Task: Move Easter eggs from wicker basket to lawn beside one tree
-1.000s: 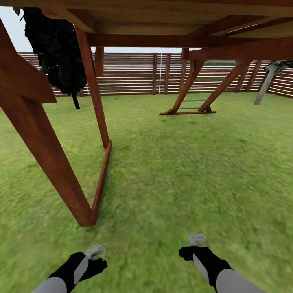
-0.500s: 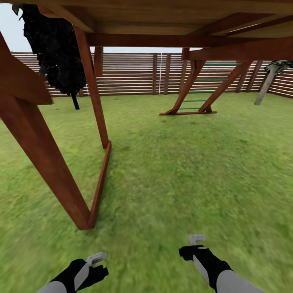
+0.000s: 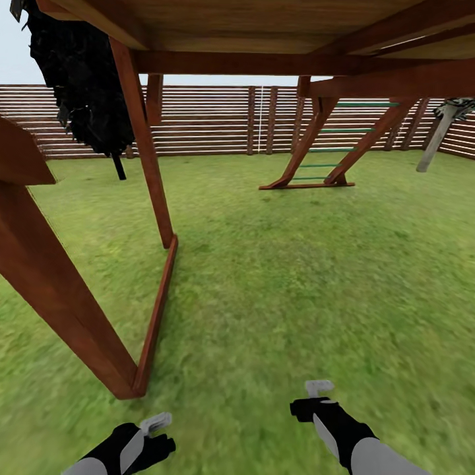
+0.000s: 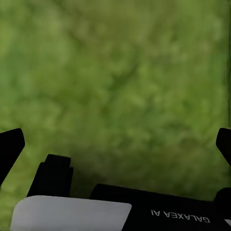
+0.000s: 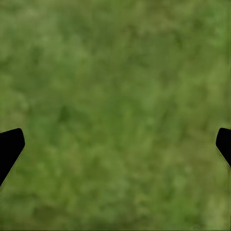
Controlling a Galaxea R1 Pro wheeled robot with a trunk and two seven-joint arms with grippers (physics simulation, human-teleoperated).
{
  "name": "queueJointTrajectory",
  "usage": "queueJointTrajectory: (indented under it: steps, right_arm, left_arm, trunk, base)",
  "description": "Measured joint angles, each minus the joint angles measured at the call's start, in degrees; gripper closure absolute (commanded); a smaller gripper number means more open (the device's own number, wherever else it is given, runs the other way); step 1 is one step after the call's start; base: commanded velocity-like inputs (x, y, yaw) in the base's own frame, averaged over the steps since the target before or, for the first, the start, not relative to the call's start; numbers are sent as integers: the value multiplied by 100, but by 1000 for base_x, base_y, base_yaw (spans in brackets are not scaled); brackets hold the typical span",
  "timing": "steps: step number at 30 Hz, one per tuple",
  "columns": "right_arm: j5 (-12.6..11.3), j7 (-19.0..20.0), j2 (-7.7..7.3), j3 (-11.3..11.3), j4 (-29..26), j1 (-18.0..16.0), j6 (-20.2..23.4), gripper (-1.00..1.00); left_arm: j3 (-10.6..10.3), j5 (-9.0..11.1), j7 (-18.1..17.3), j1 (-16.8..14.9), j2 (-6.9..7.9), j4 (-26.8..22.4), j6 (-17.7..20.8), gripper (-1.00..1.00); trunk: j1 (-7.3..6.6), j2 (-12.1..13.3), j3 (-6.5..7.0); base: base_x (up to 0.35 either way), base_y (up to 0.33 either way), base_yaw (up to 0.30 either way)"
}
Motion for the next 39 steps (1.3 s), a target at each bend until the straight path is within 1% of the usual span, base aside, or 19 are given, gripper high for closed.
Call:
queueJointTrajectory:
  steps: [12,31,39]
  right_arm:
    - [-25,9,-40,-12,-11,1,-23,-100]
    - [-25,9,-18,-8,9,1,-27,-100]
    - [-25,8,-18,-8,15,1,-32,-100]
  left_arm:
    - [0,0,0,0,0,0,0,-100]
    - [-4,0,0,0,0,0,0,-100]
    - [0,-6,-3,0,0,1,-1,-100]
  trunk:
    - [0,0,0]
    - [0,0,0]
    - [0,0,0]
  base:
    - [336,0,0]
    - [336,-1,0]
    - [336,-78,0]
